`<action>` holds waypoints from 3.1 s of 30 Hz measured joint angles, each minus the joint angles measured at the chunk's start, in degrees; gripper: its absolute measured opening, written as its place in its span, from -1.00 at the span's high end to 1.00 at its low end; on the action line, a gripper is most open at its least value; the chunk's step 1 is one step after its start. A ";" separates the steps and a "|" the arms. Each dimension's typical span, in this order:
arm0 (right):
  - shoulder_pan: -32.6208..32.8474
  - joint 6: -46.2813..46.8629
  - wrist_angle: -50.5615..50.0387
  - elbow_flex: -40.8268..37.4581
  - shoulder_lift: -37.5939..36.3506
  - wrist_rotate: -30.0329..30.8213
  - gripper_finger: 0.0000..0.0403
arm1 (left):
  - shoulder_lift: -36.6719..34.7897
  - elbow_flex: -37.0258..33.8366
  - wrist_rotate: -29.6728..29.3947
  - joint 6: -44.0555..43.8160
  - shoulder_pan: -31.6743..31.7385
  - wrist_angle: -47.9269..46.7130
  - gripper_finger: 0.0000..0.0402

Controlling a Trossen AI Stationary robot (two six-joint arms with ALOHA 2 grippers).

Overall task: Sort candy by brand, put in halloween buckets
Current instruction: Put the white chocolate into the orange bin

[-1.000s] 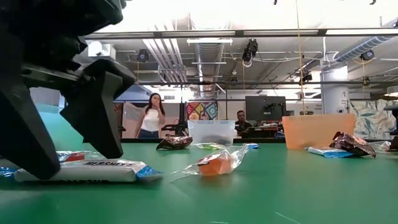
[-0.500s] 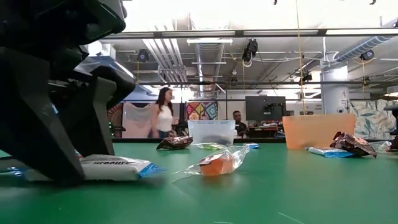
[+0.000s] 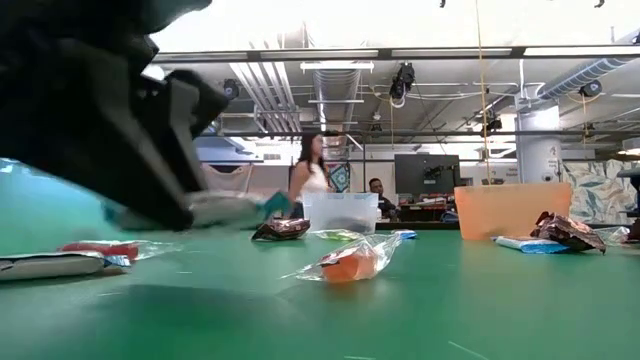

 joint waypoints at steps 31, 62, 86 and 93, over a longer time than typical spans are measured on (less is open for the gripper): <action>-7.64 -75.65 39.67 -5.85 6.97 7.65 0.19 | -22.00 -0.39 21.03 9.00 12.54 -2.99 0.67; -12.72 -69.42 25.64 -5.96 3.42 7.38 0.90 | -24.68 -0.11 15.62 21.07 19.58 -5.61 -0.10; -45.47 -0.74 -39.19 -7.40 -8.97 -20.65 0.79 | -38.90 -9.87 15.83 19.62 24.06 -17.53 -0.28; -50.66 -5.11 -39.18 -8.15 -8.99 -20.64 0.46 | -45.69 -13.97 15.77 19.34 24.02 -11.34 -0.28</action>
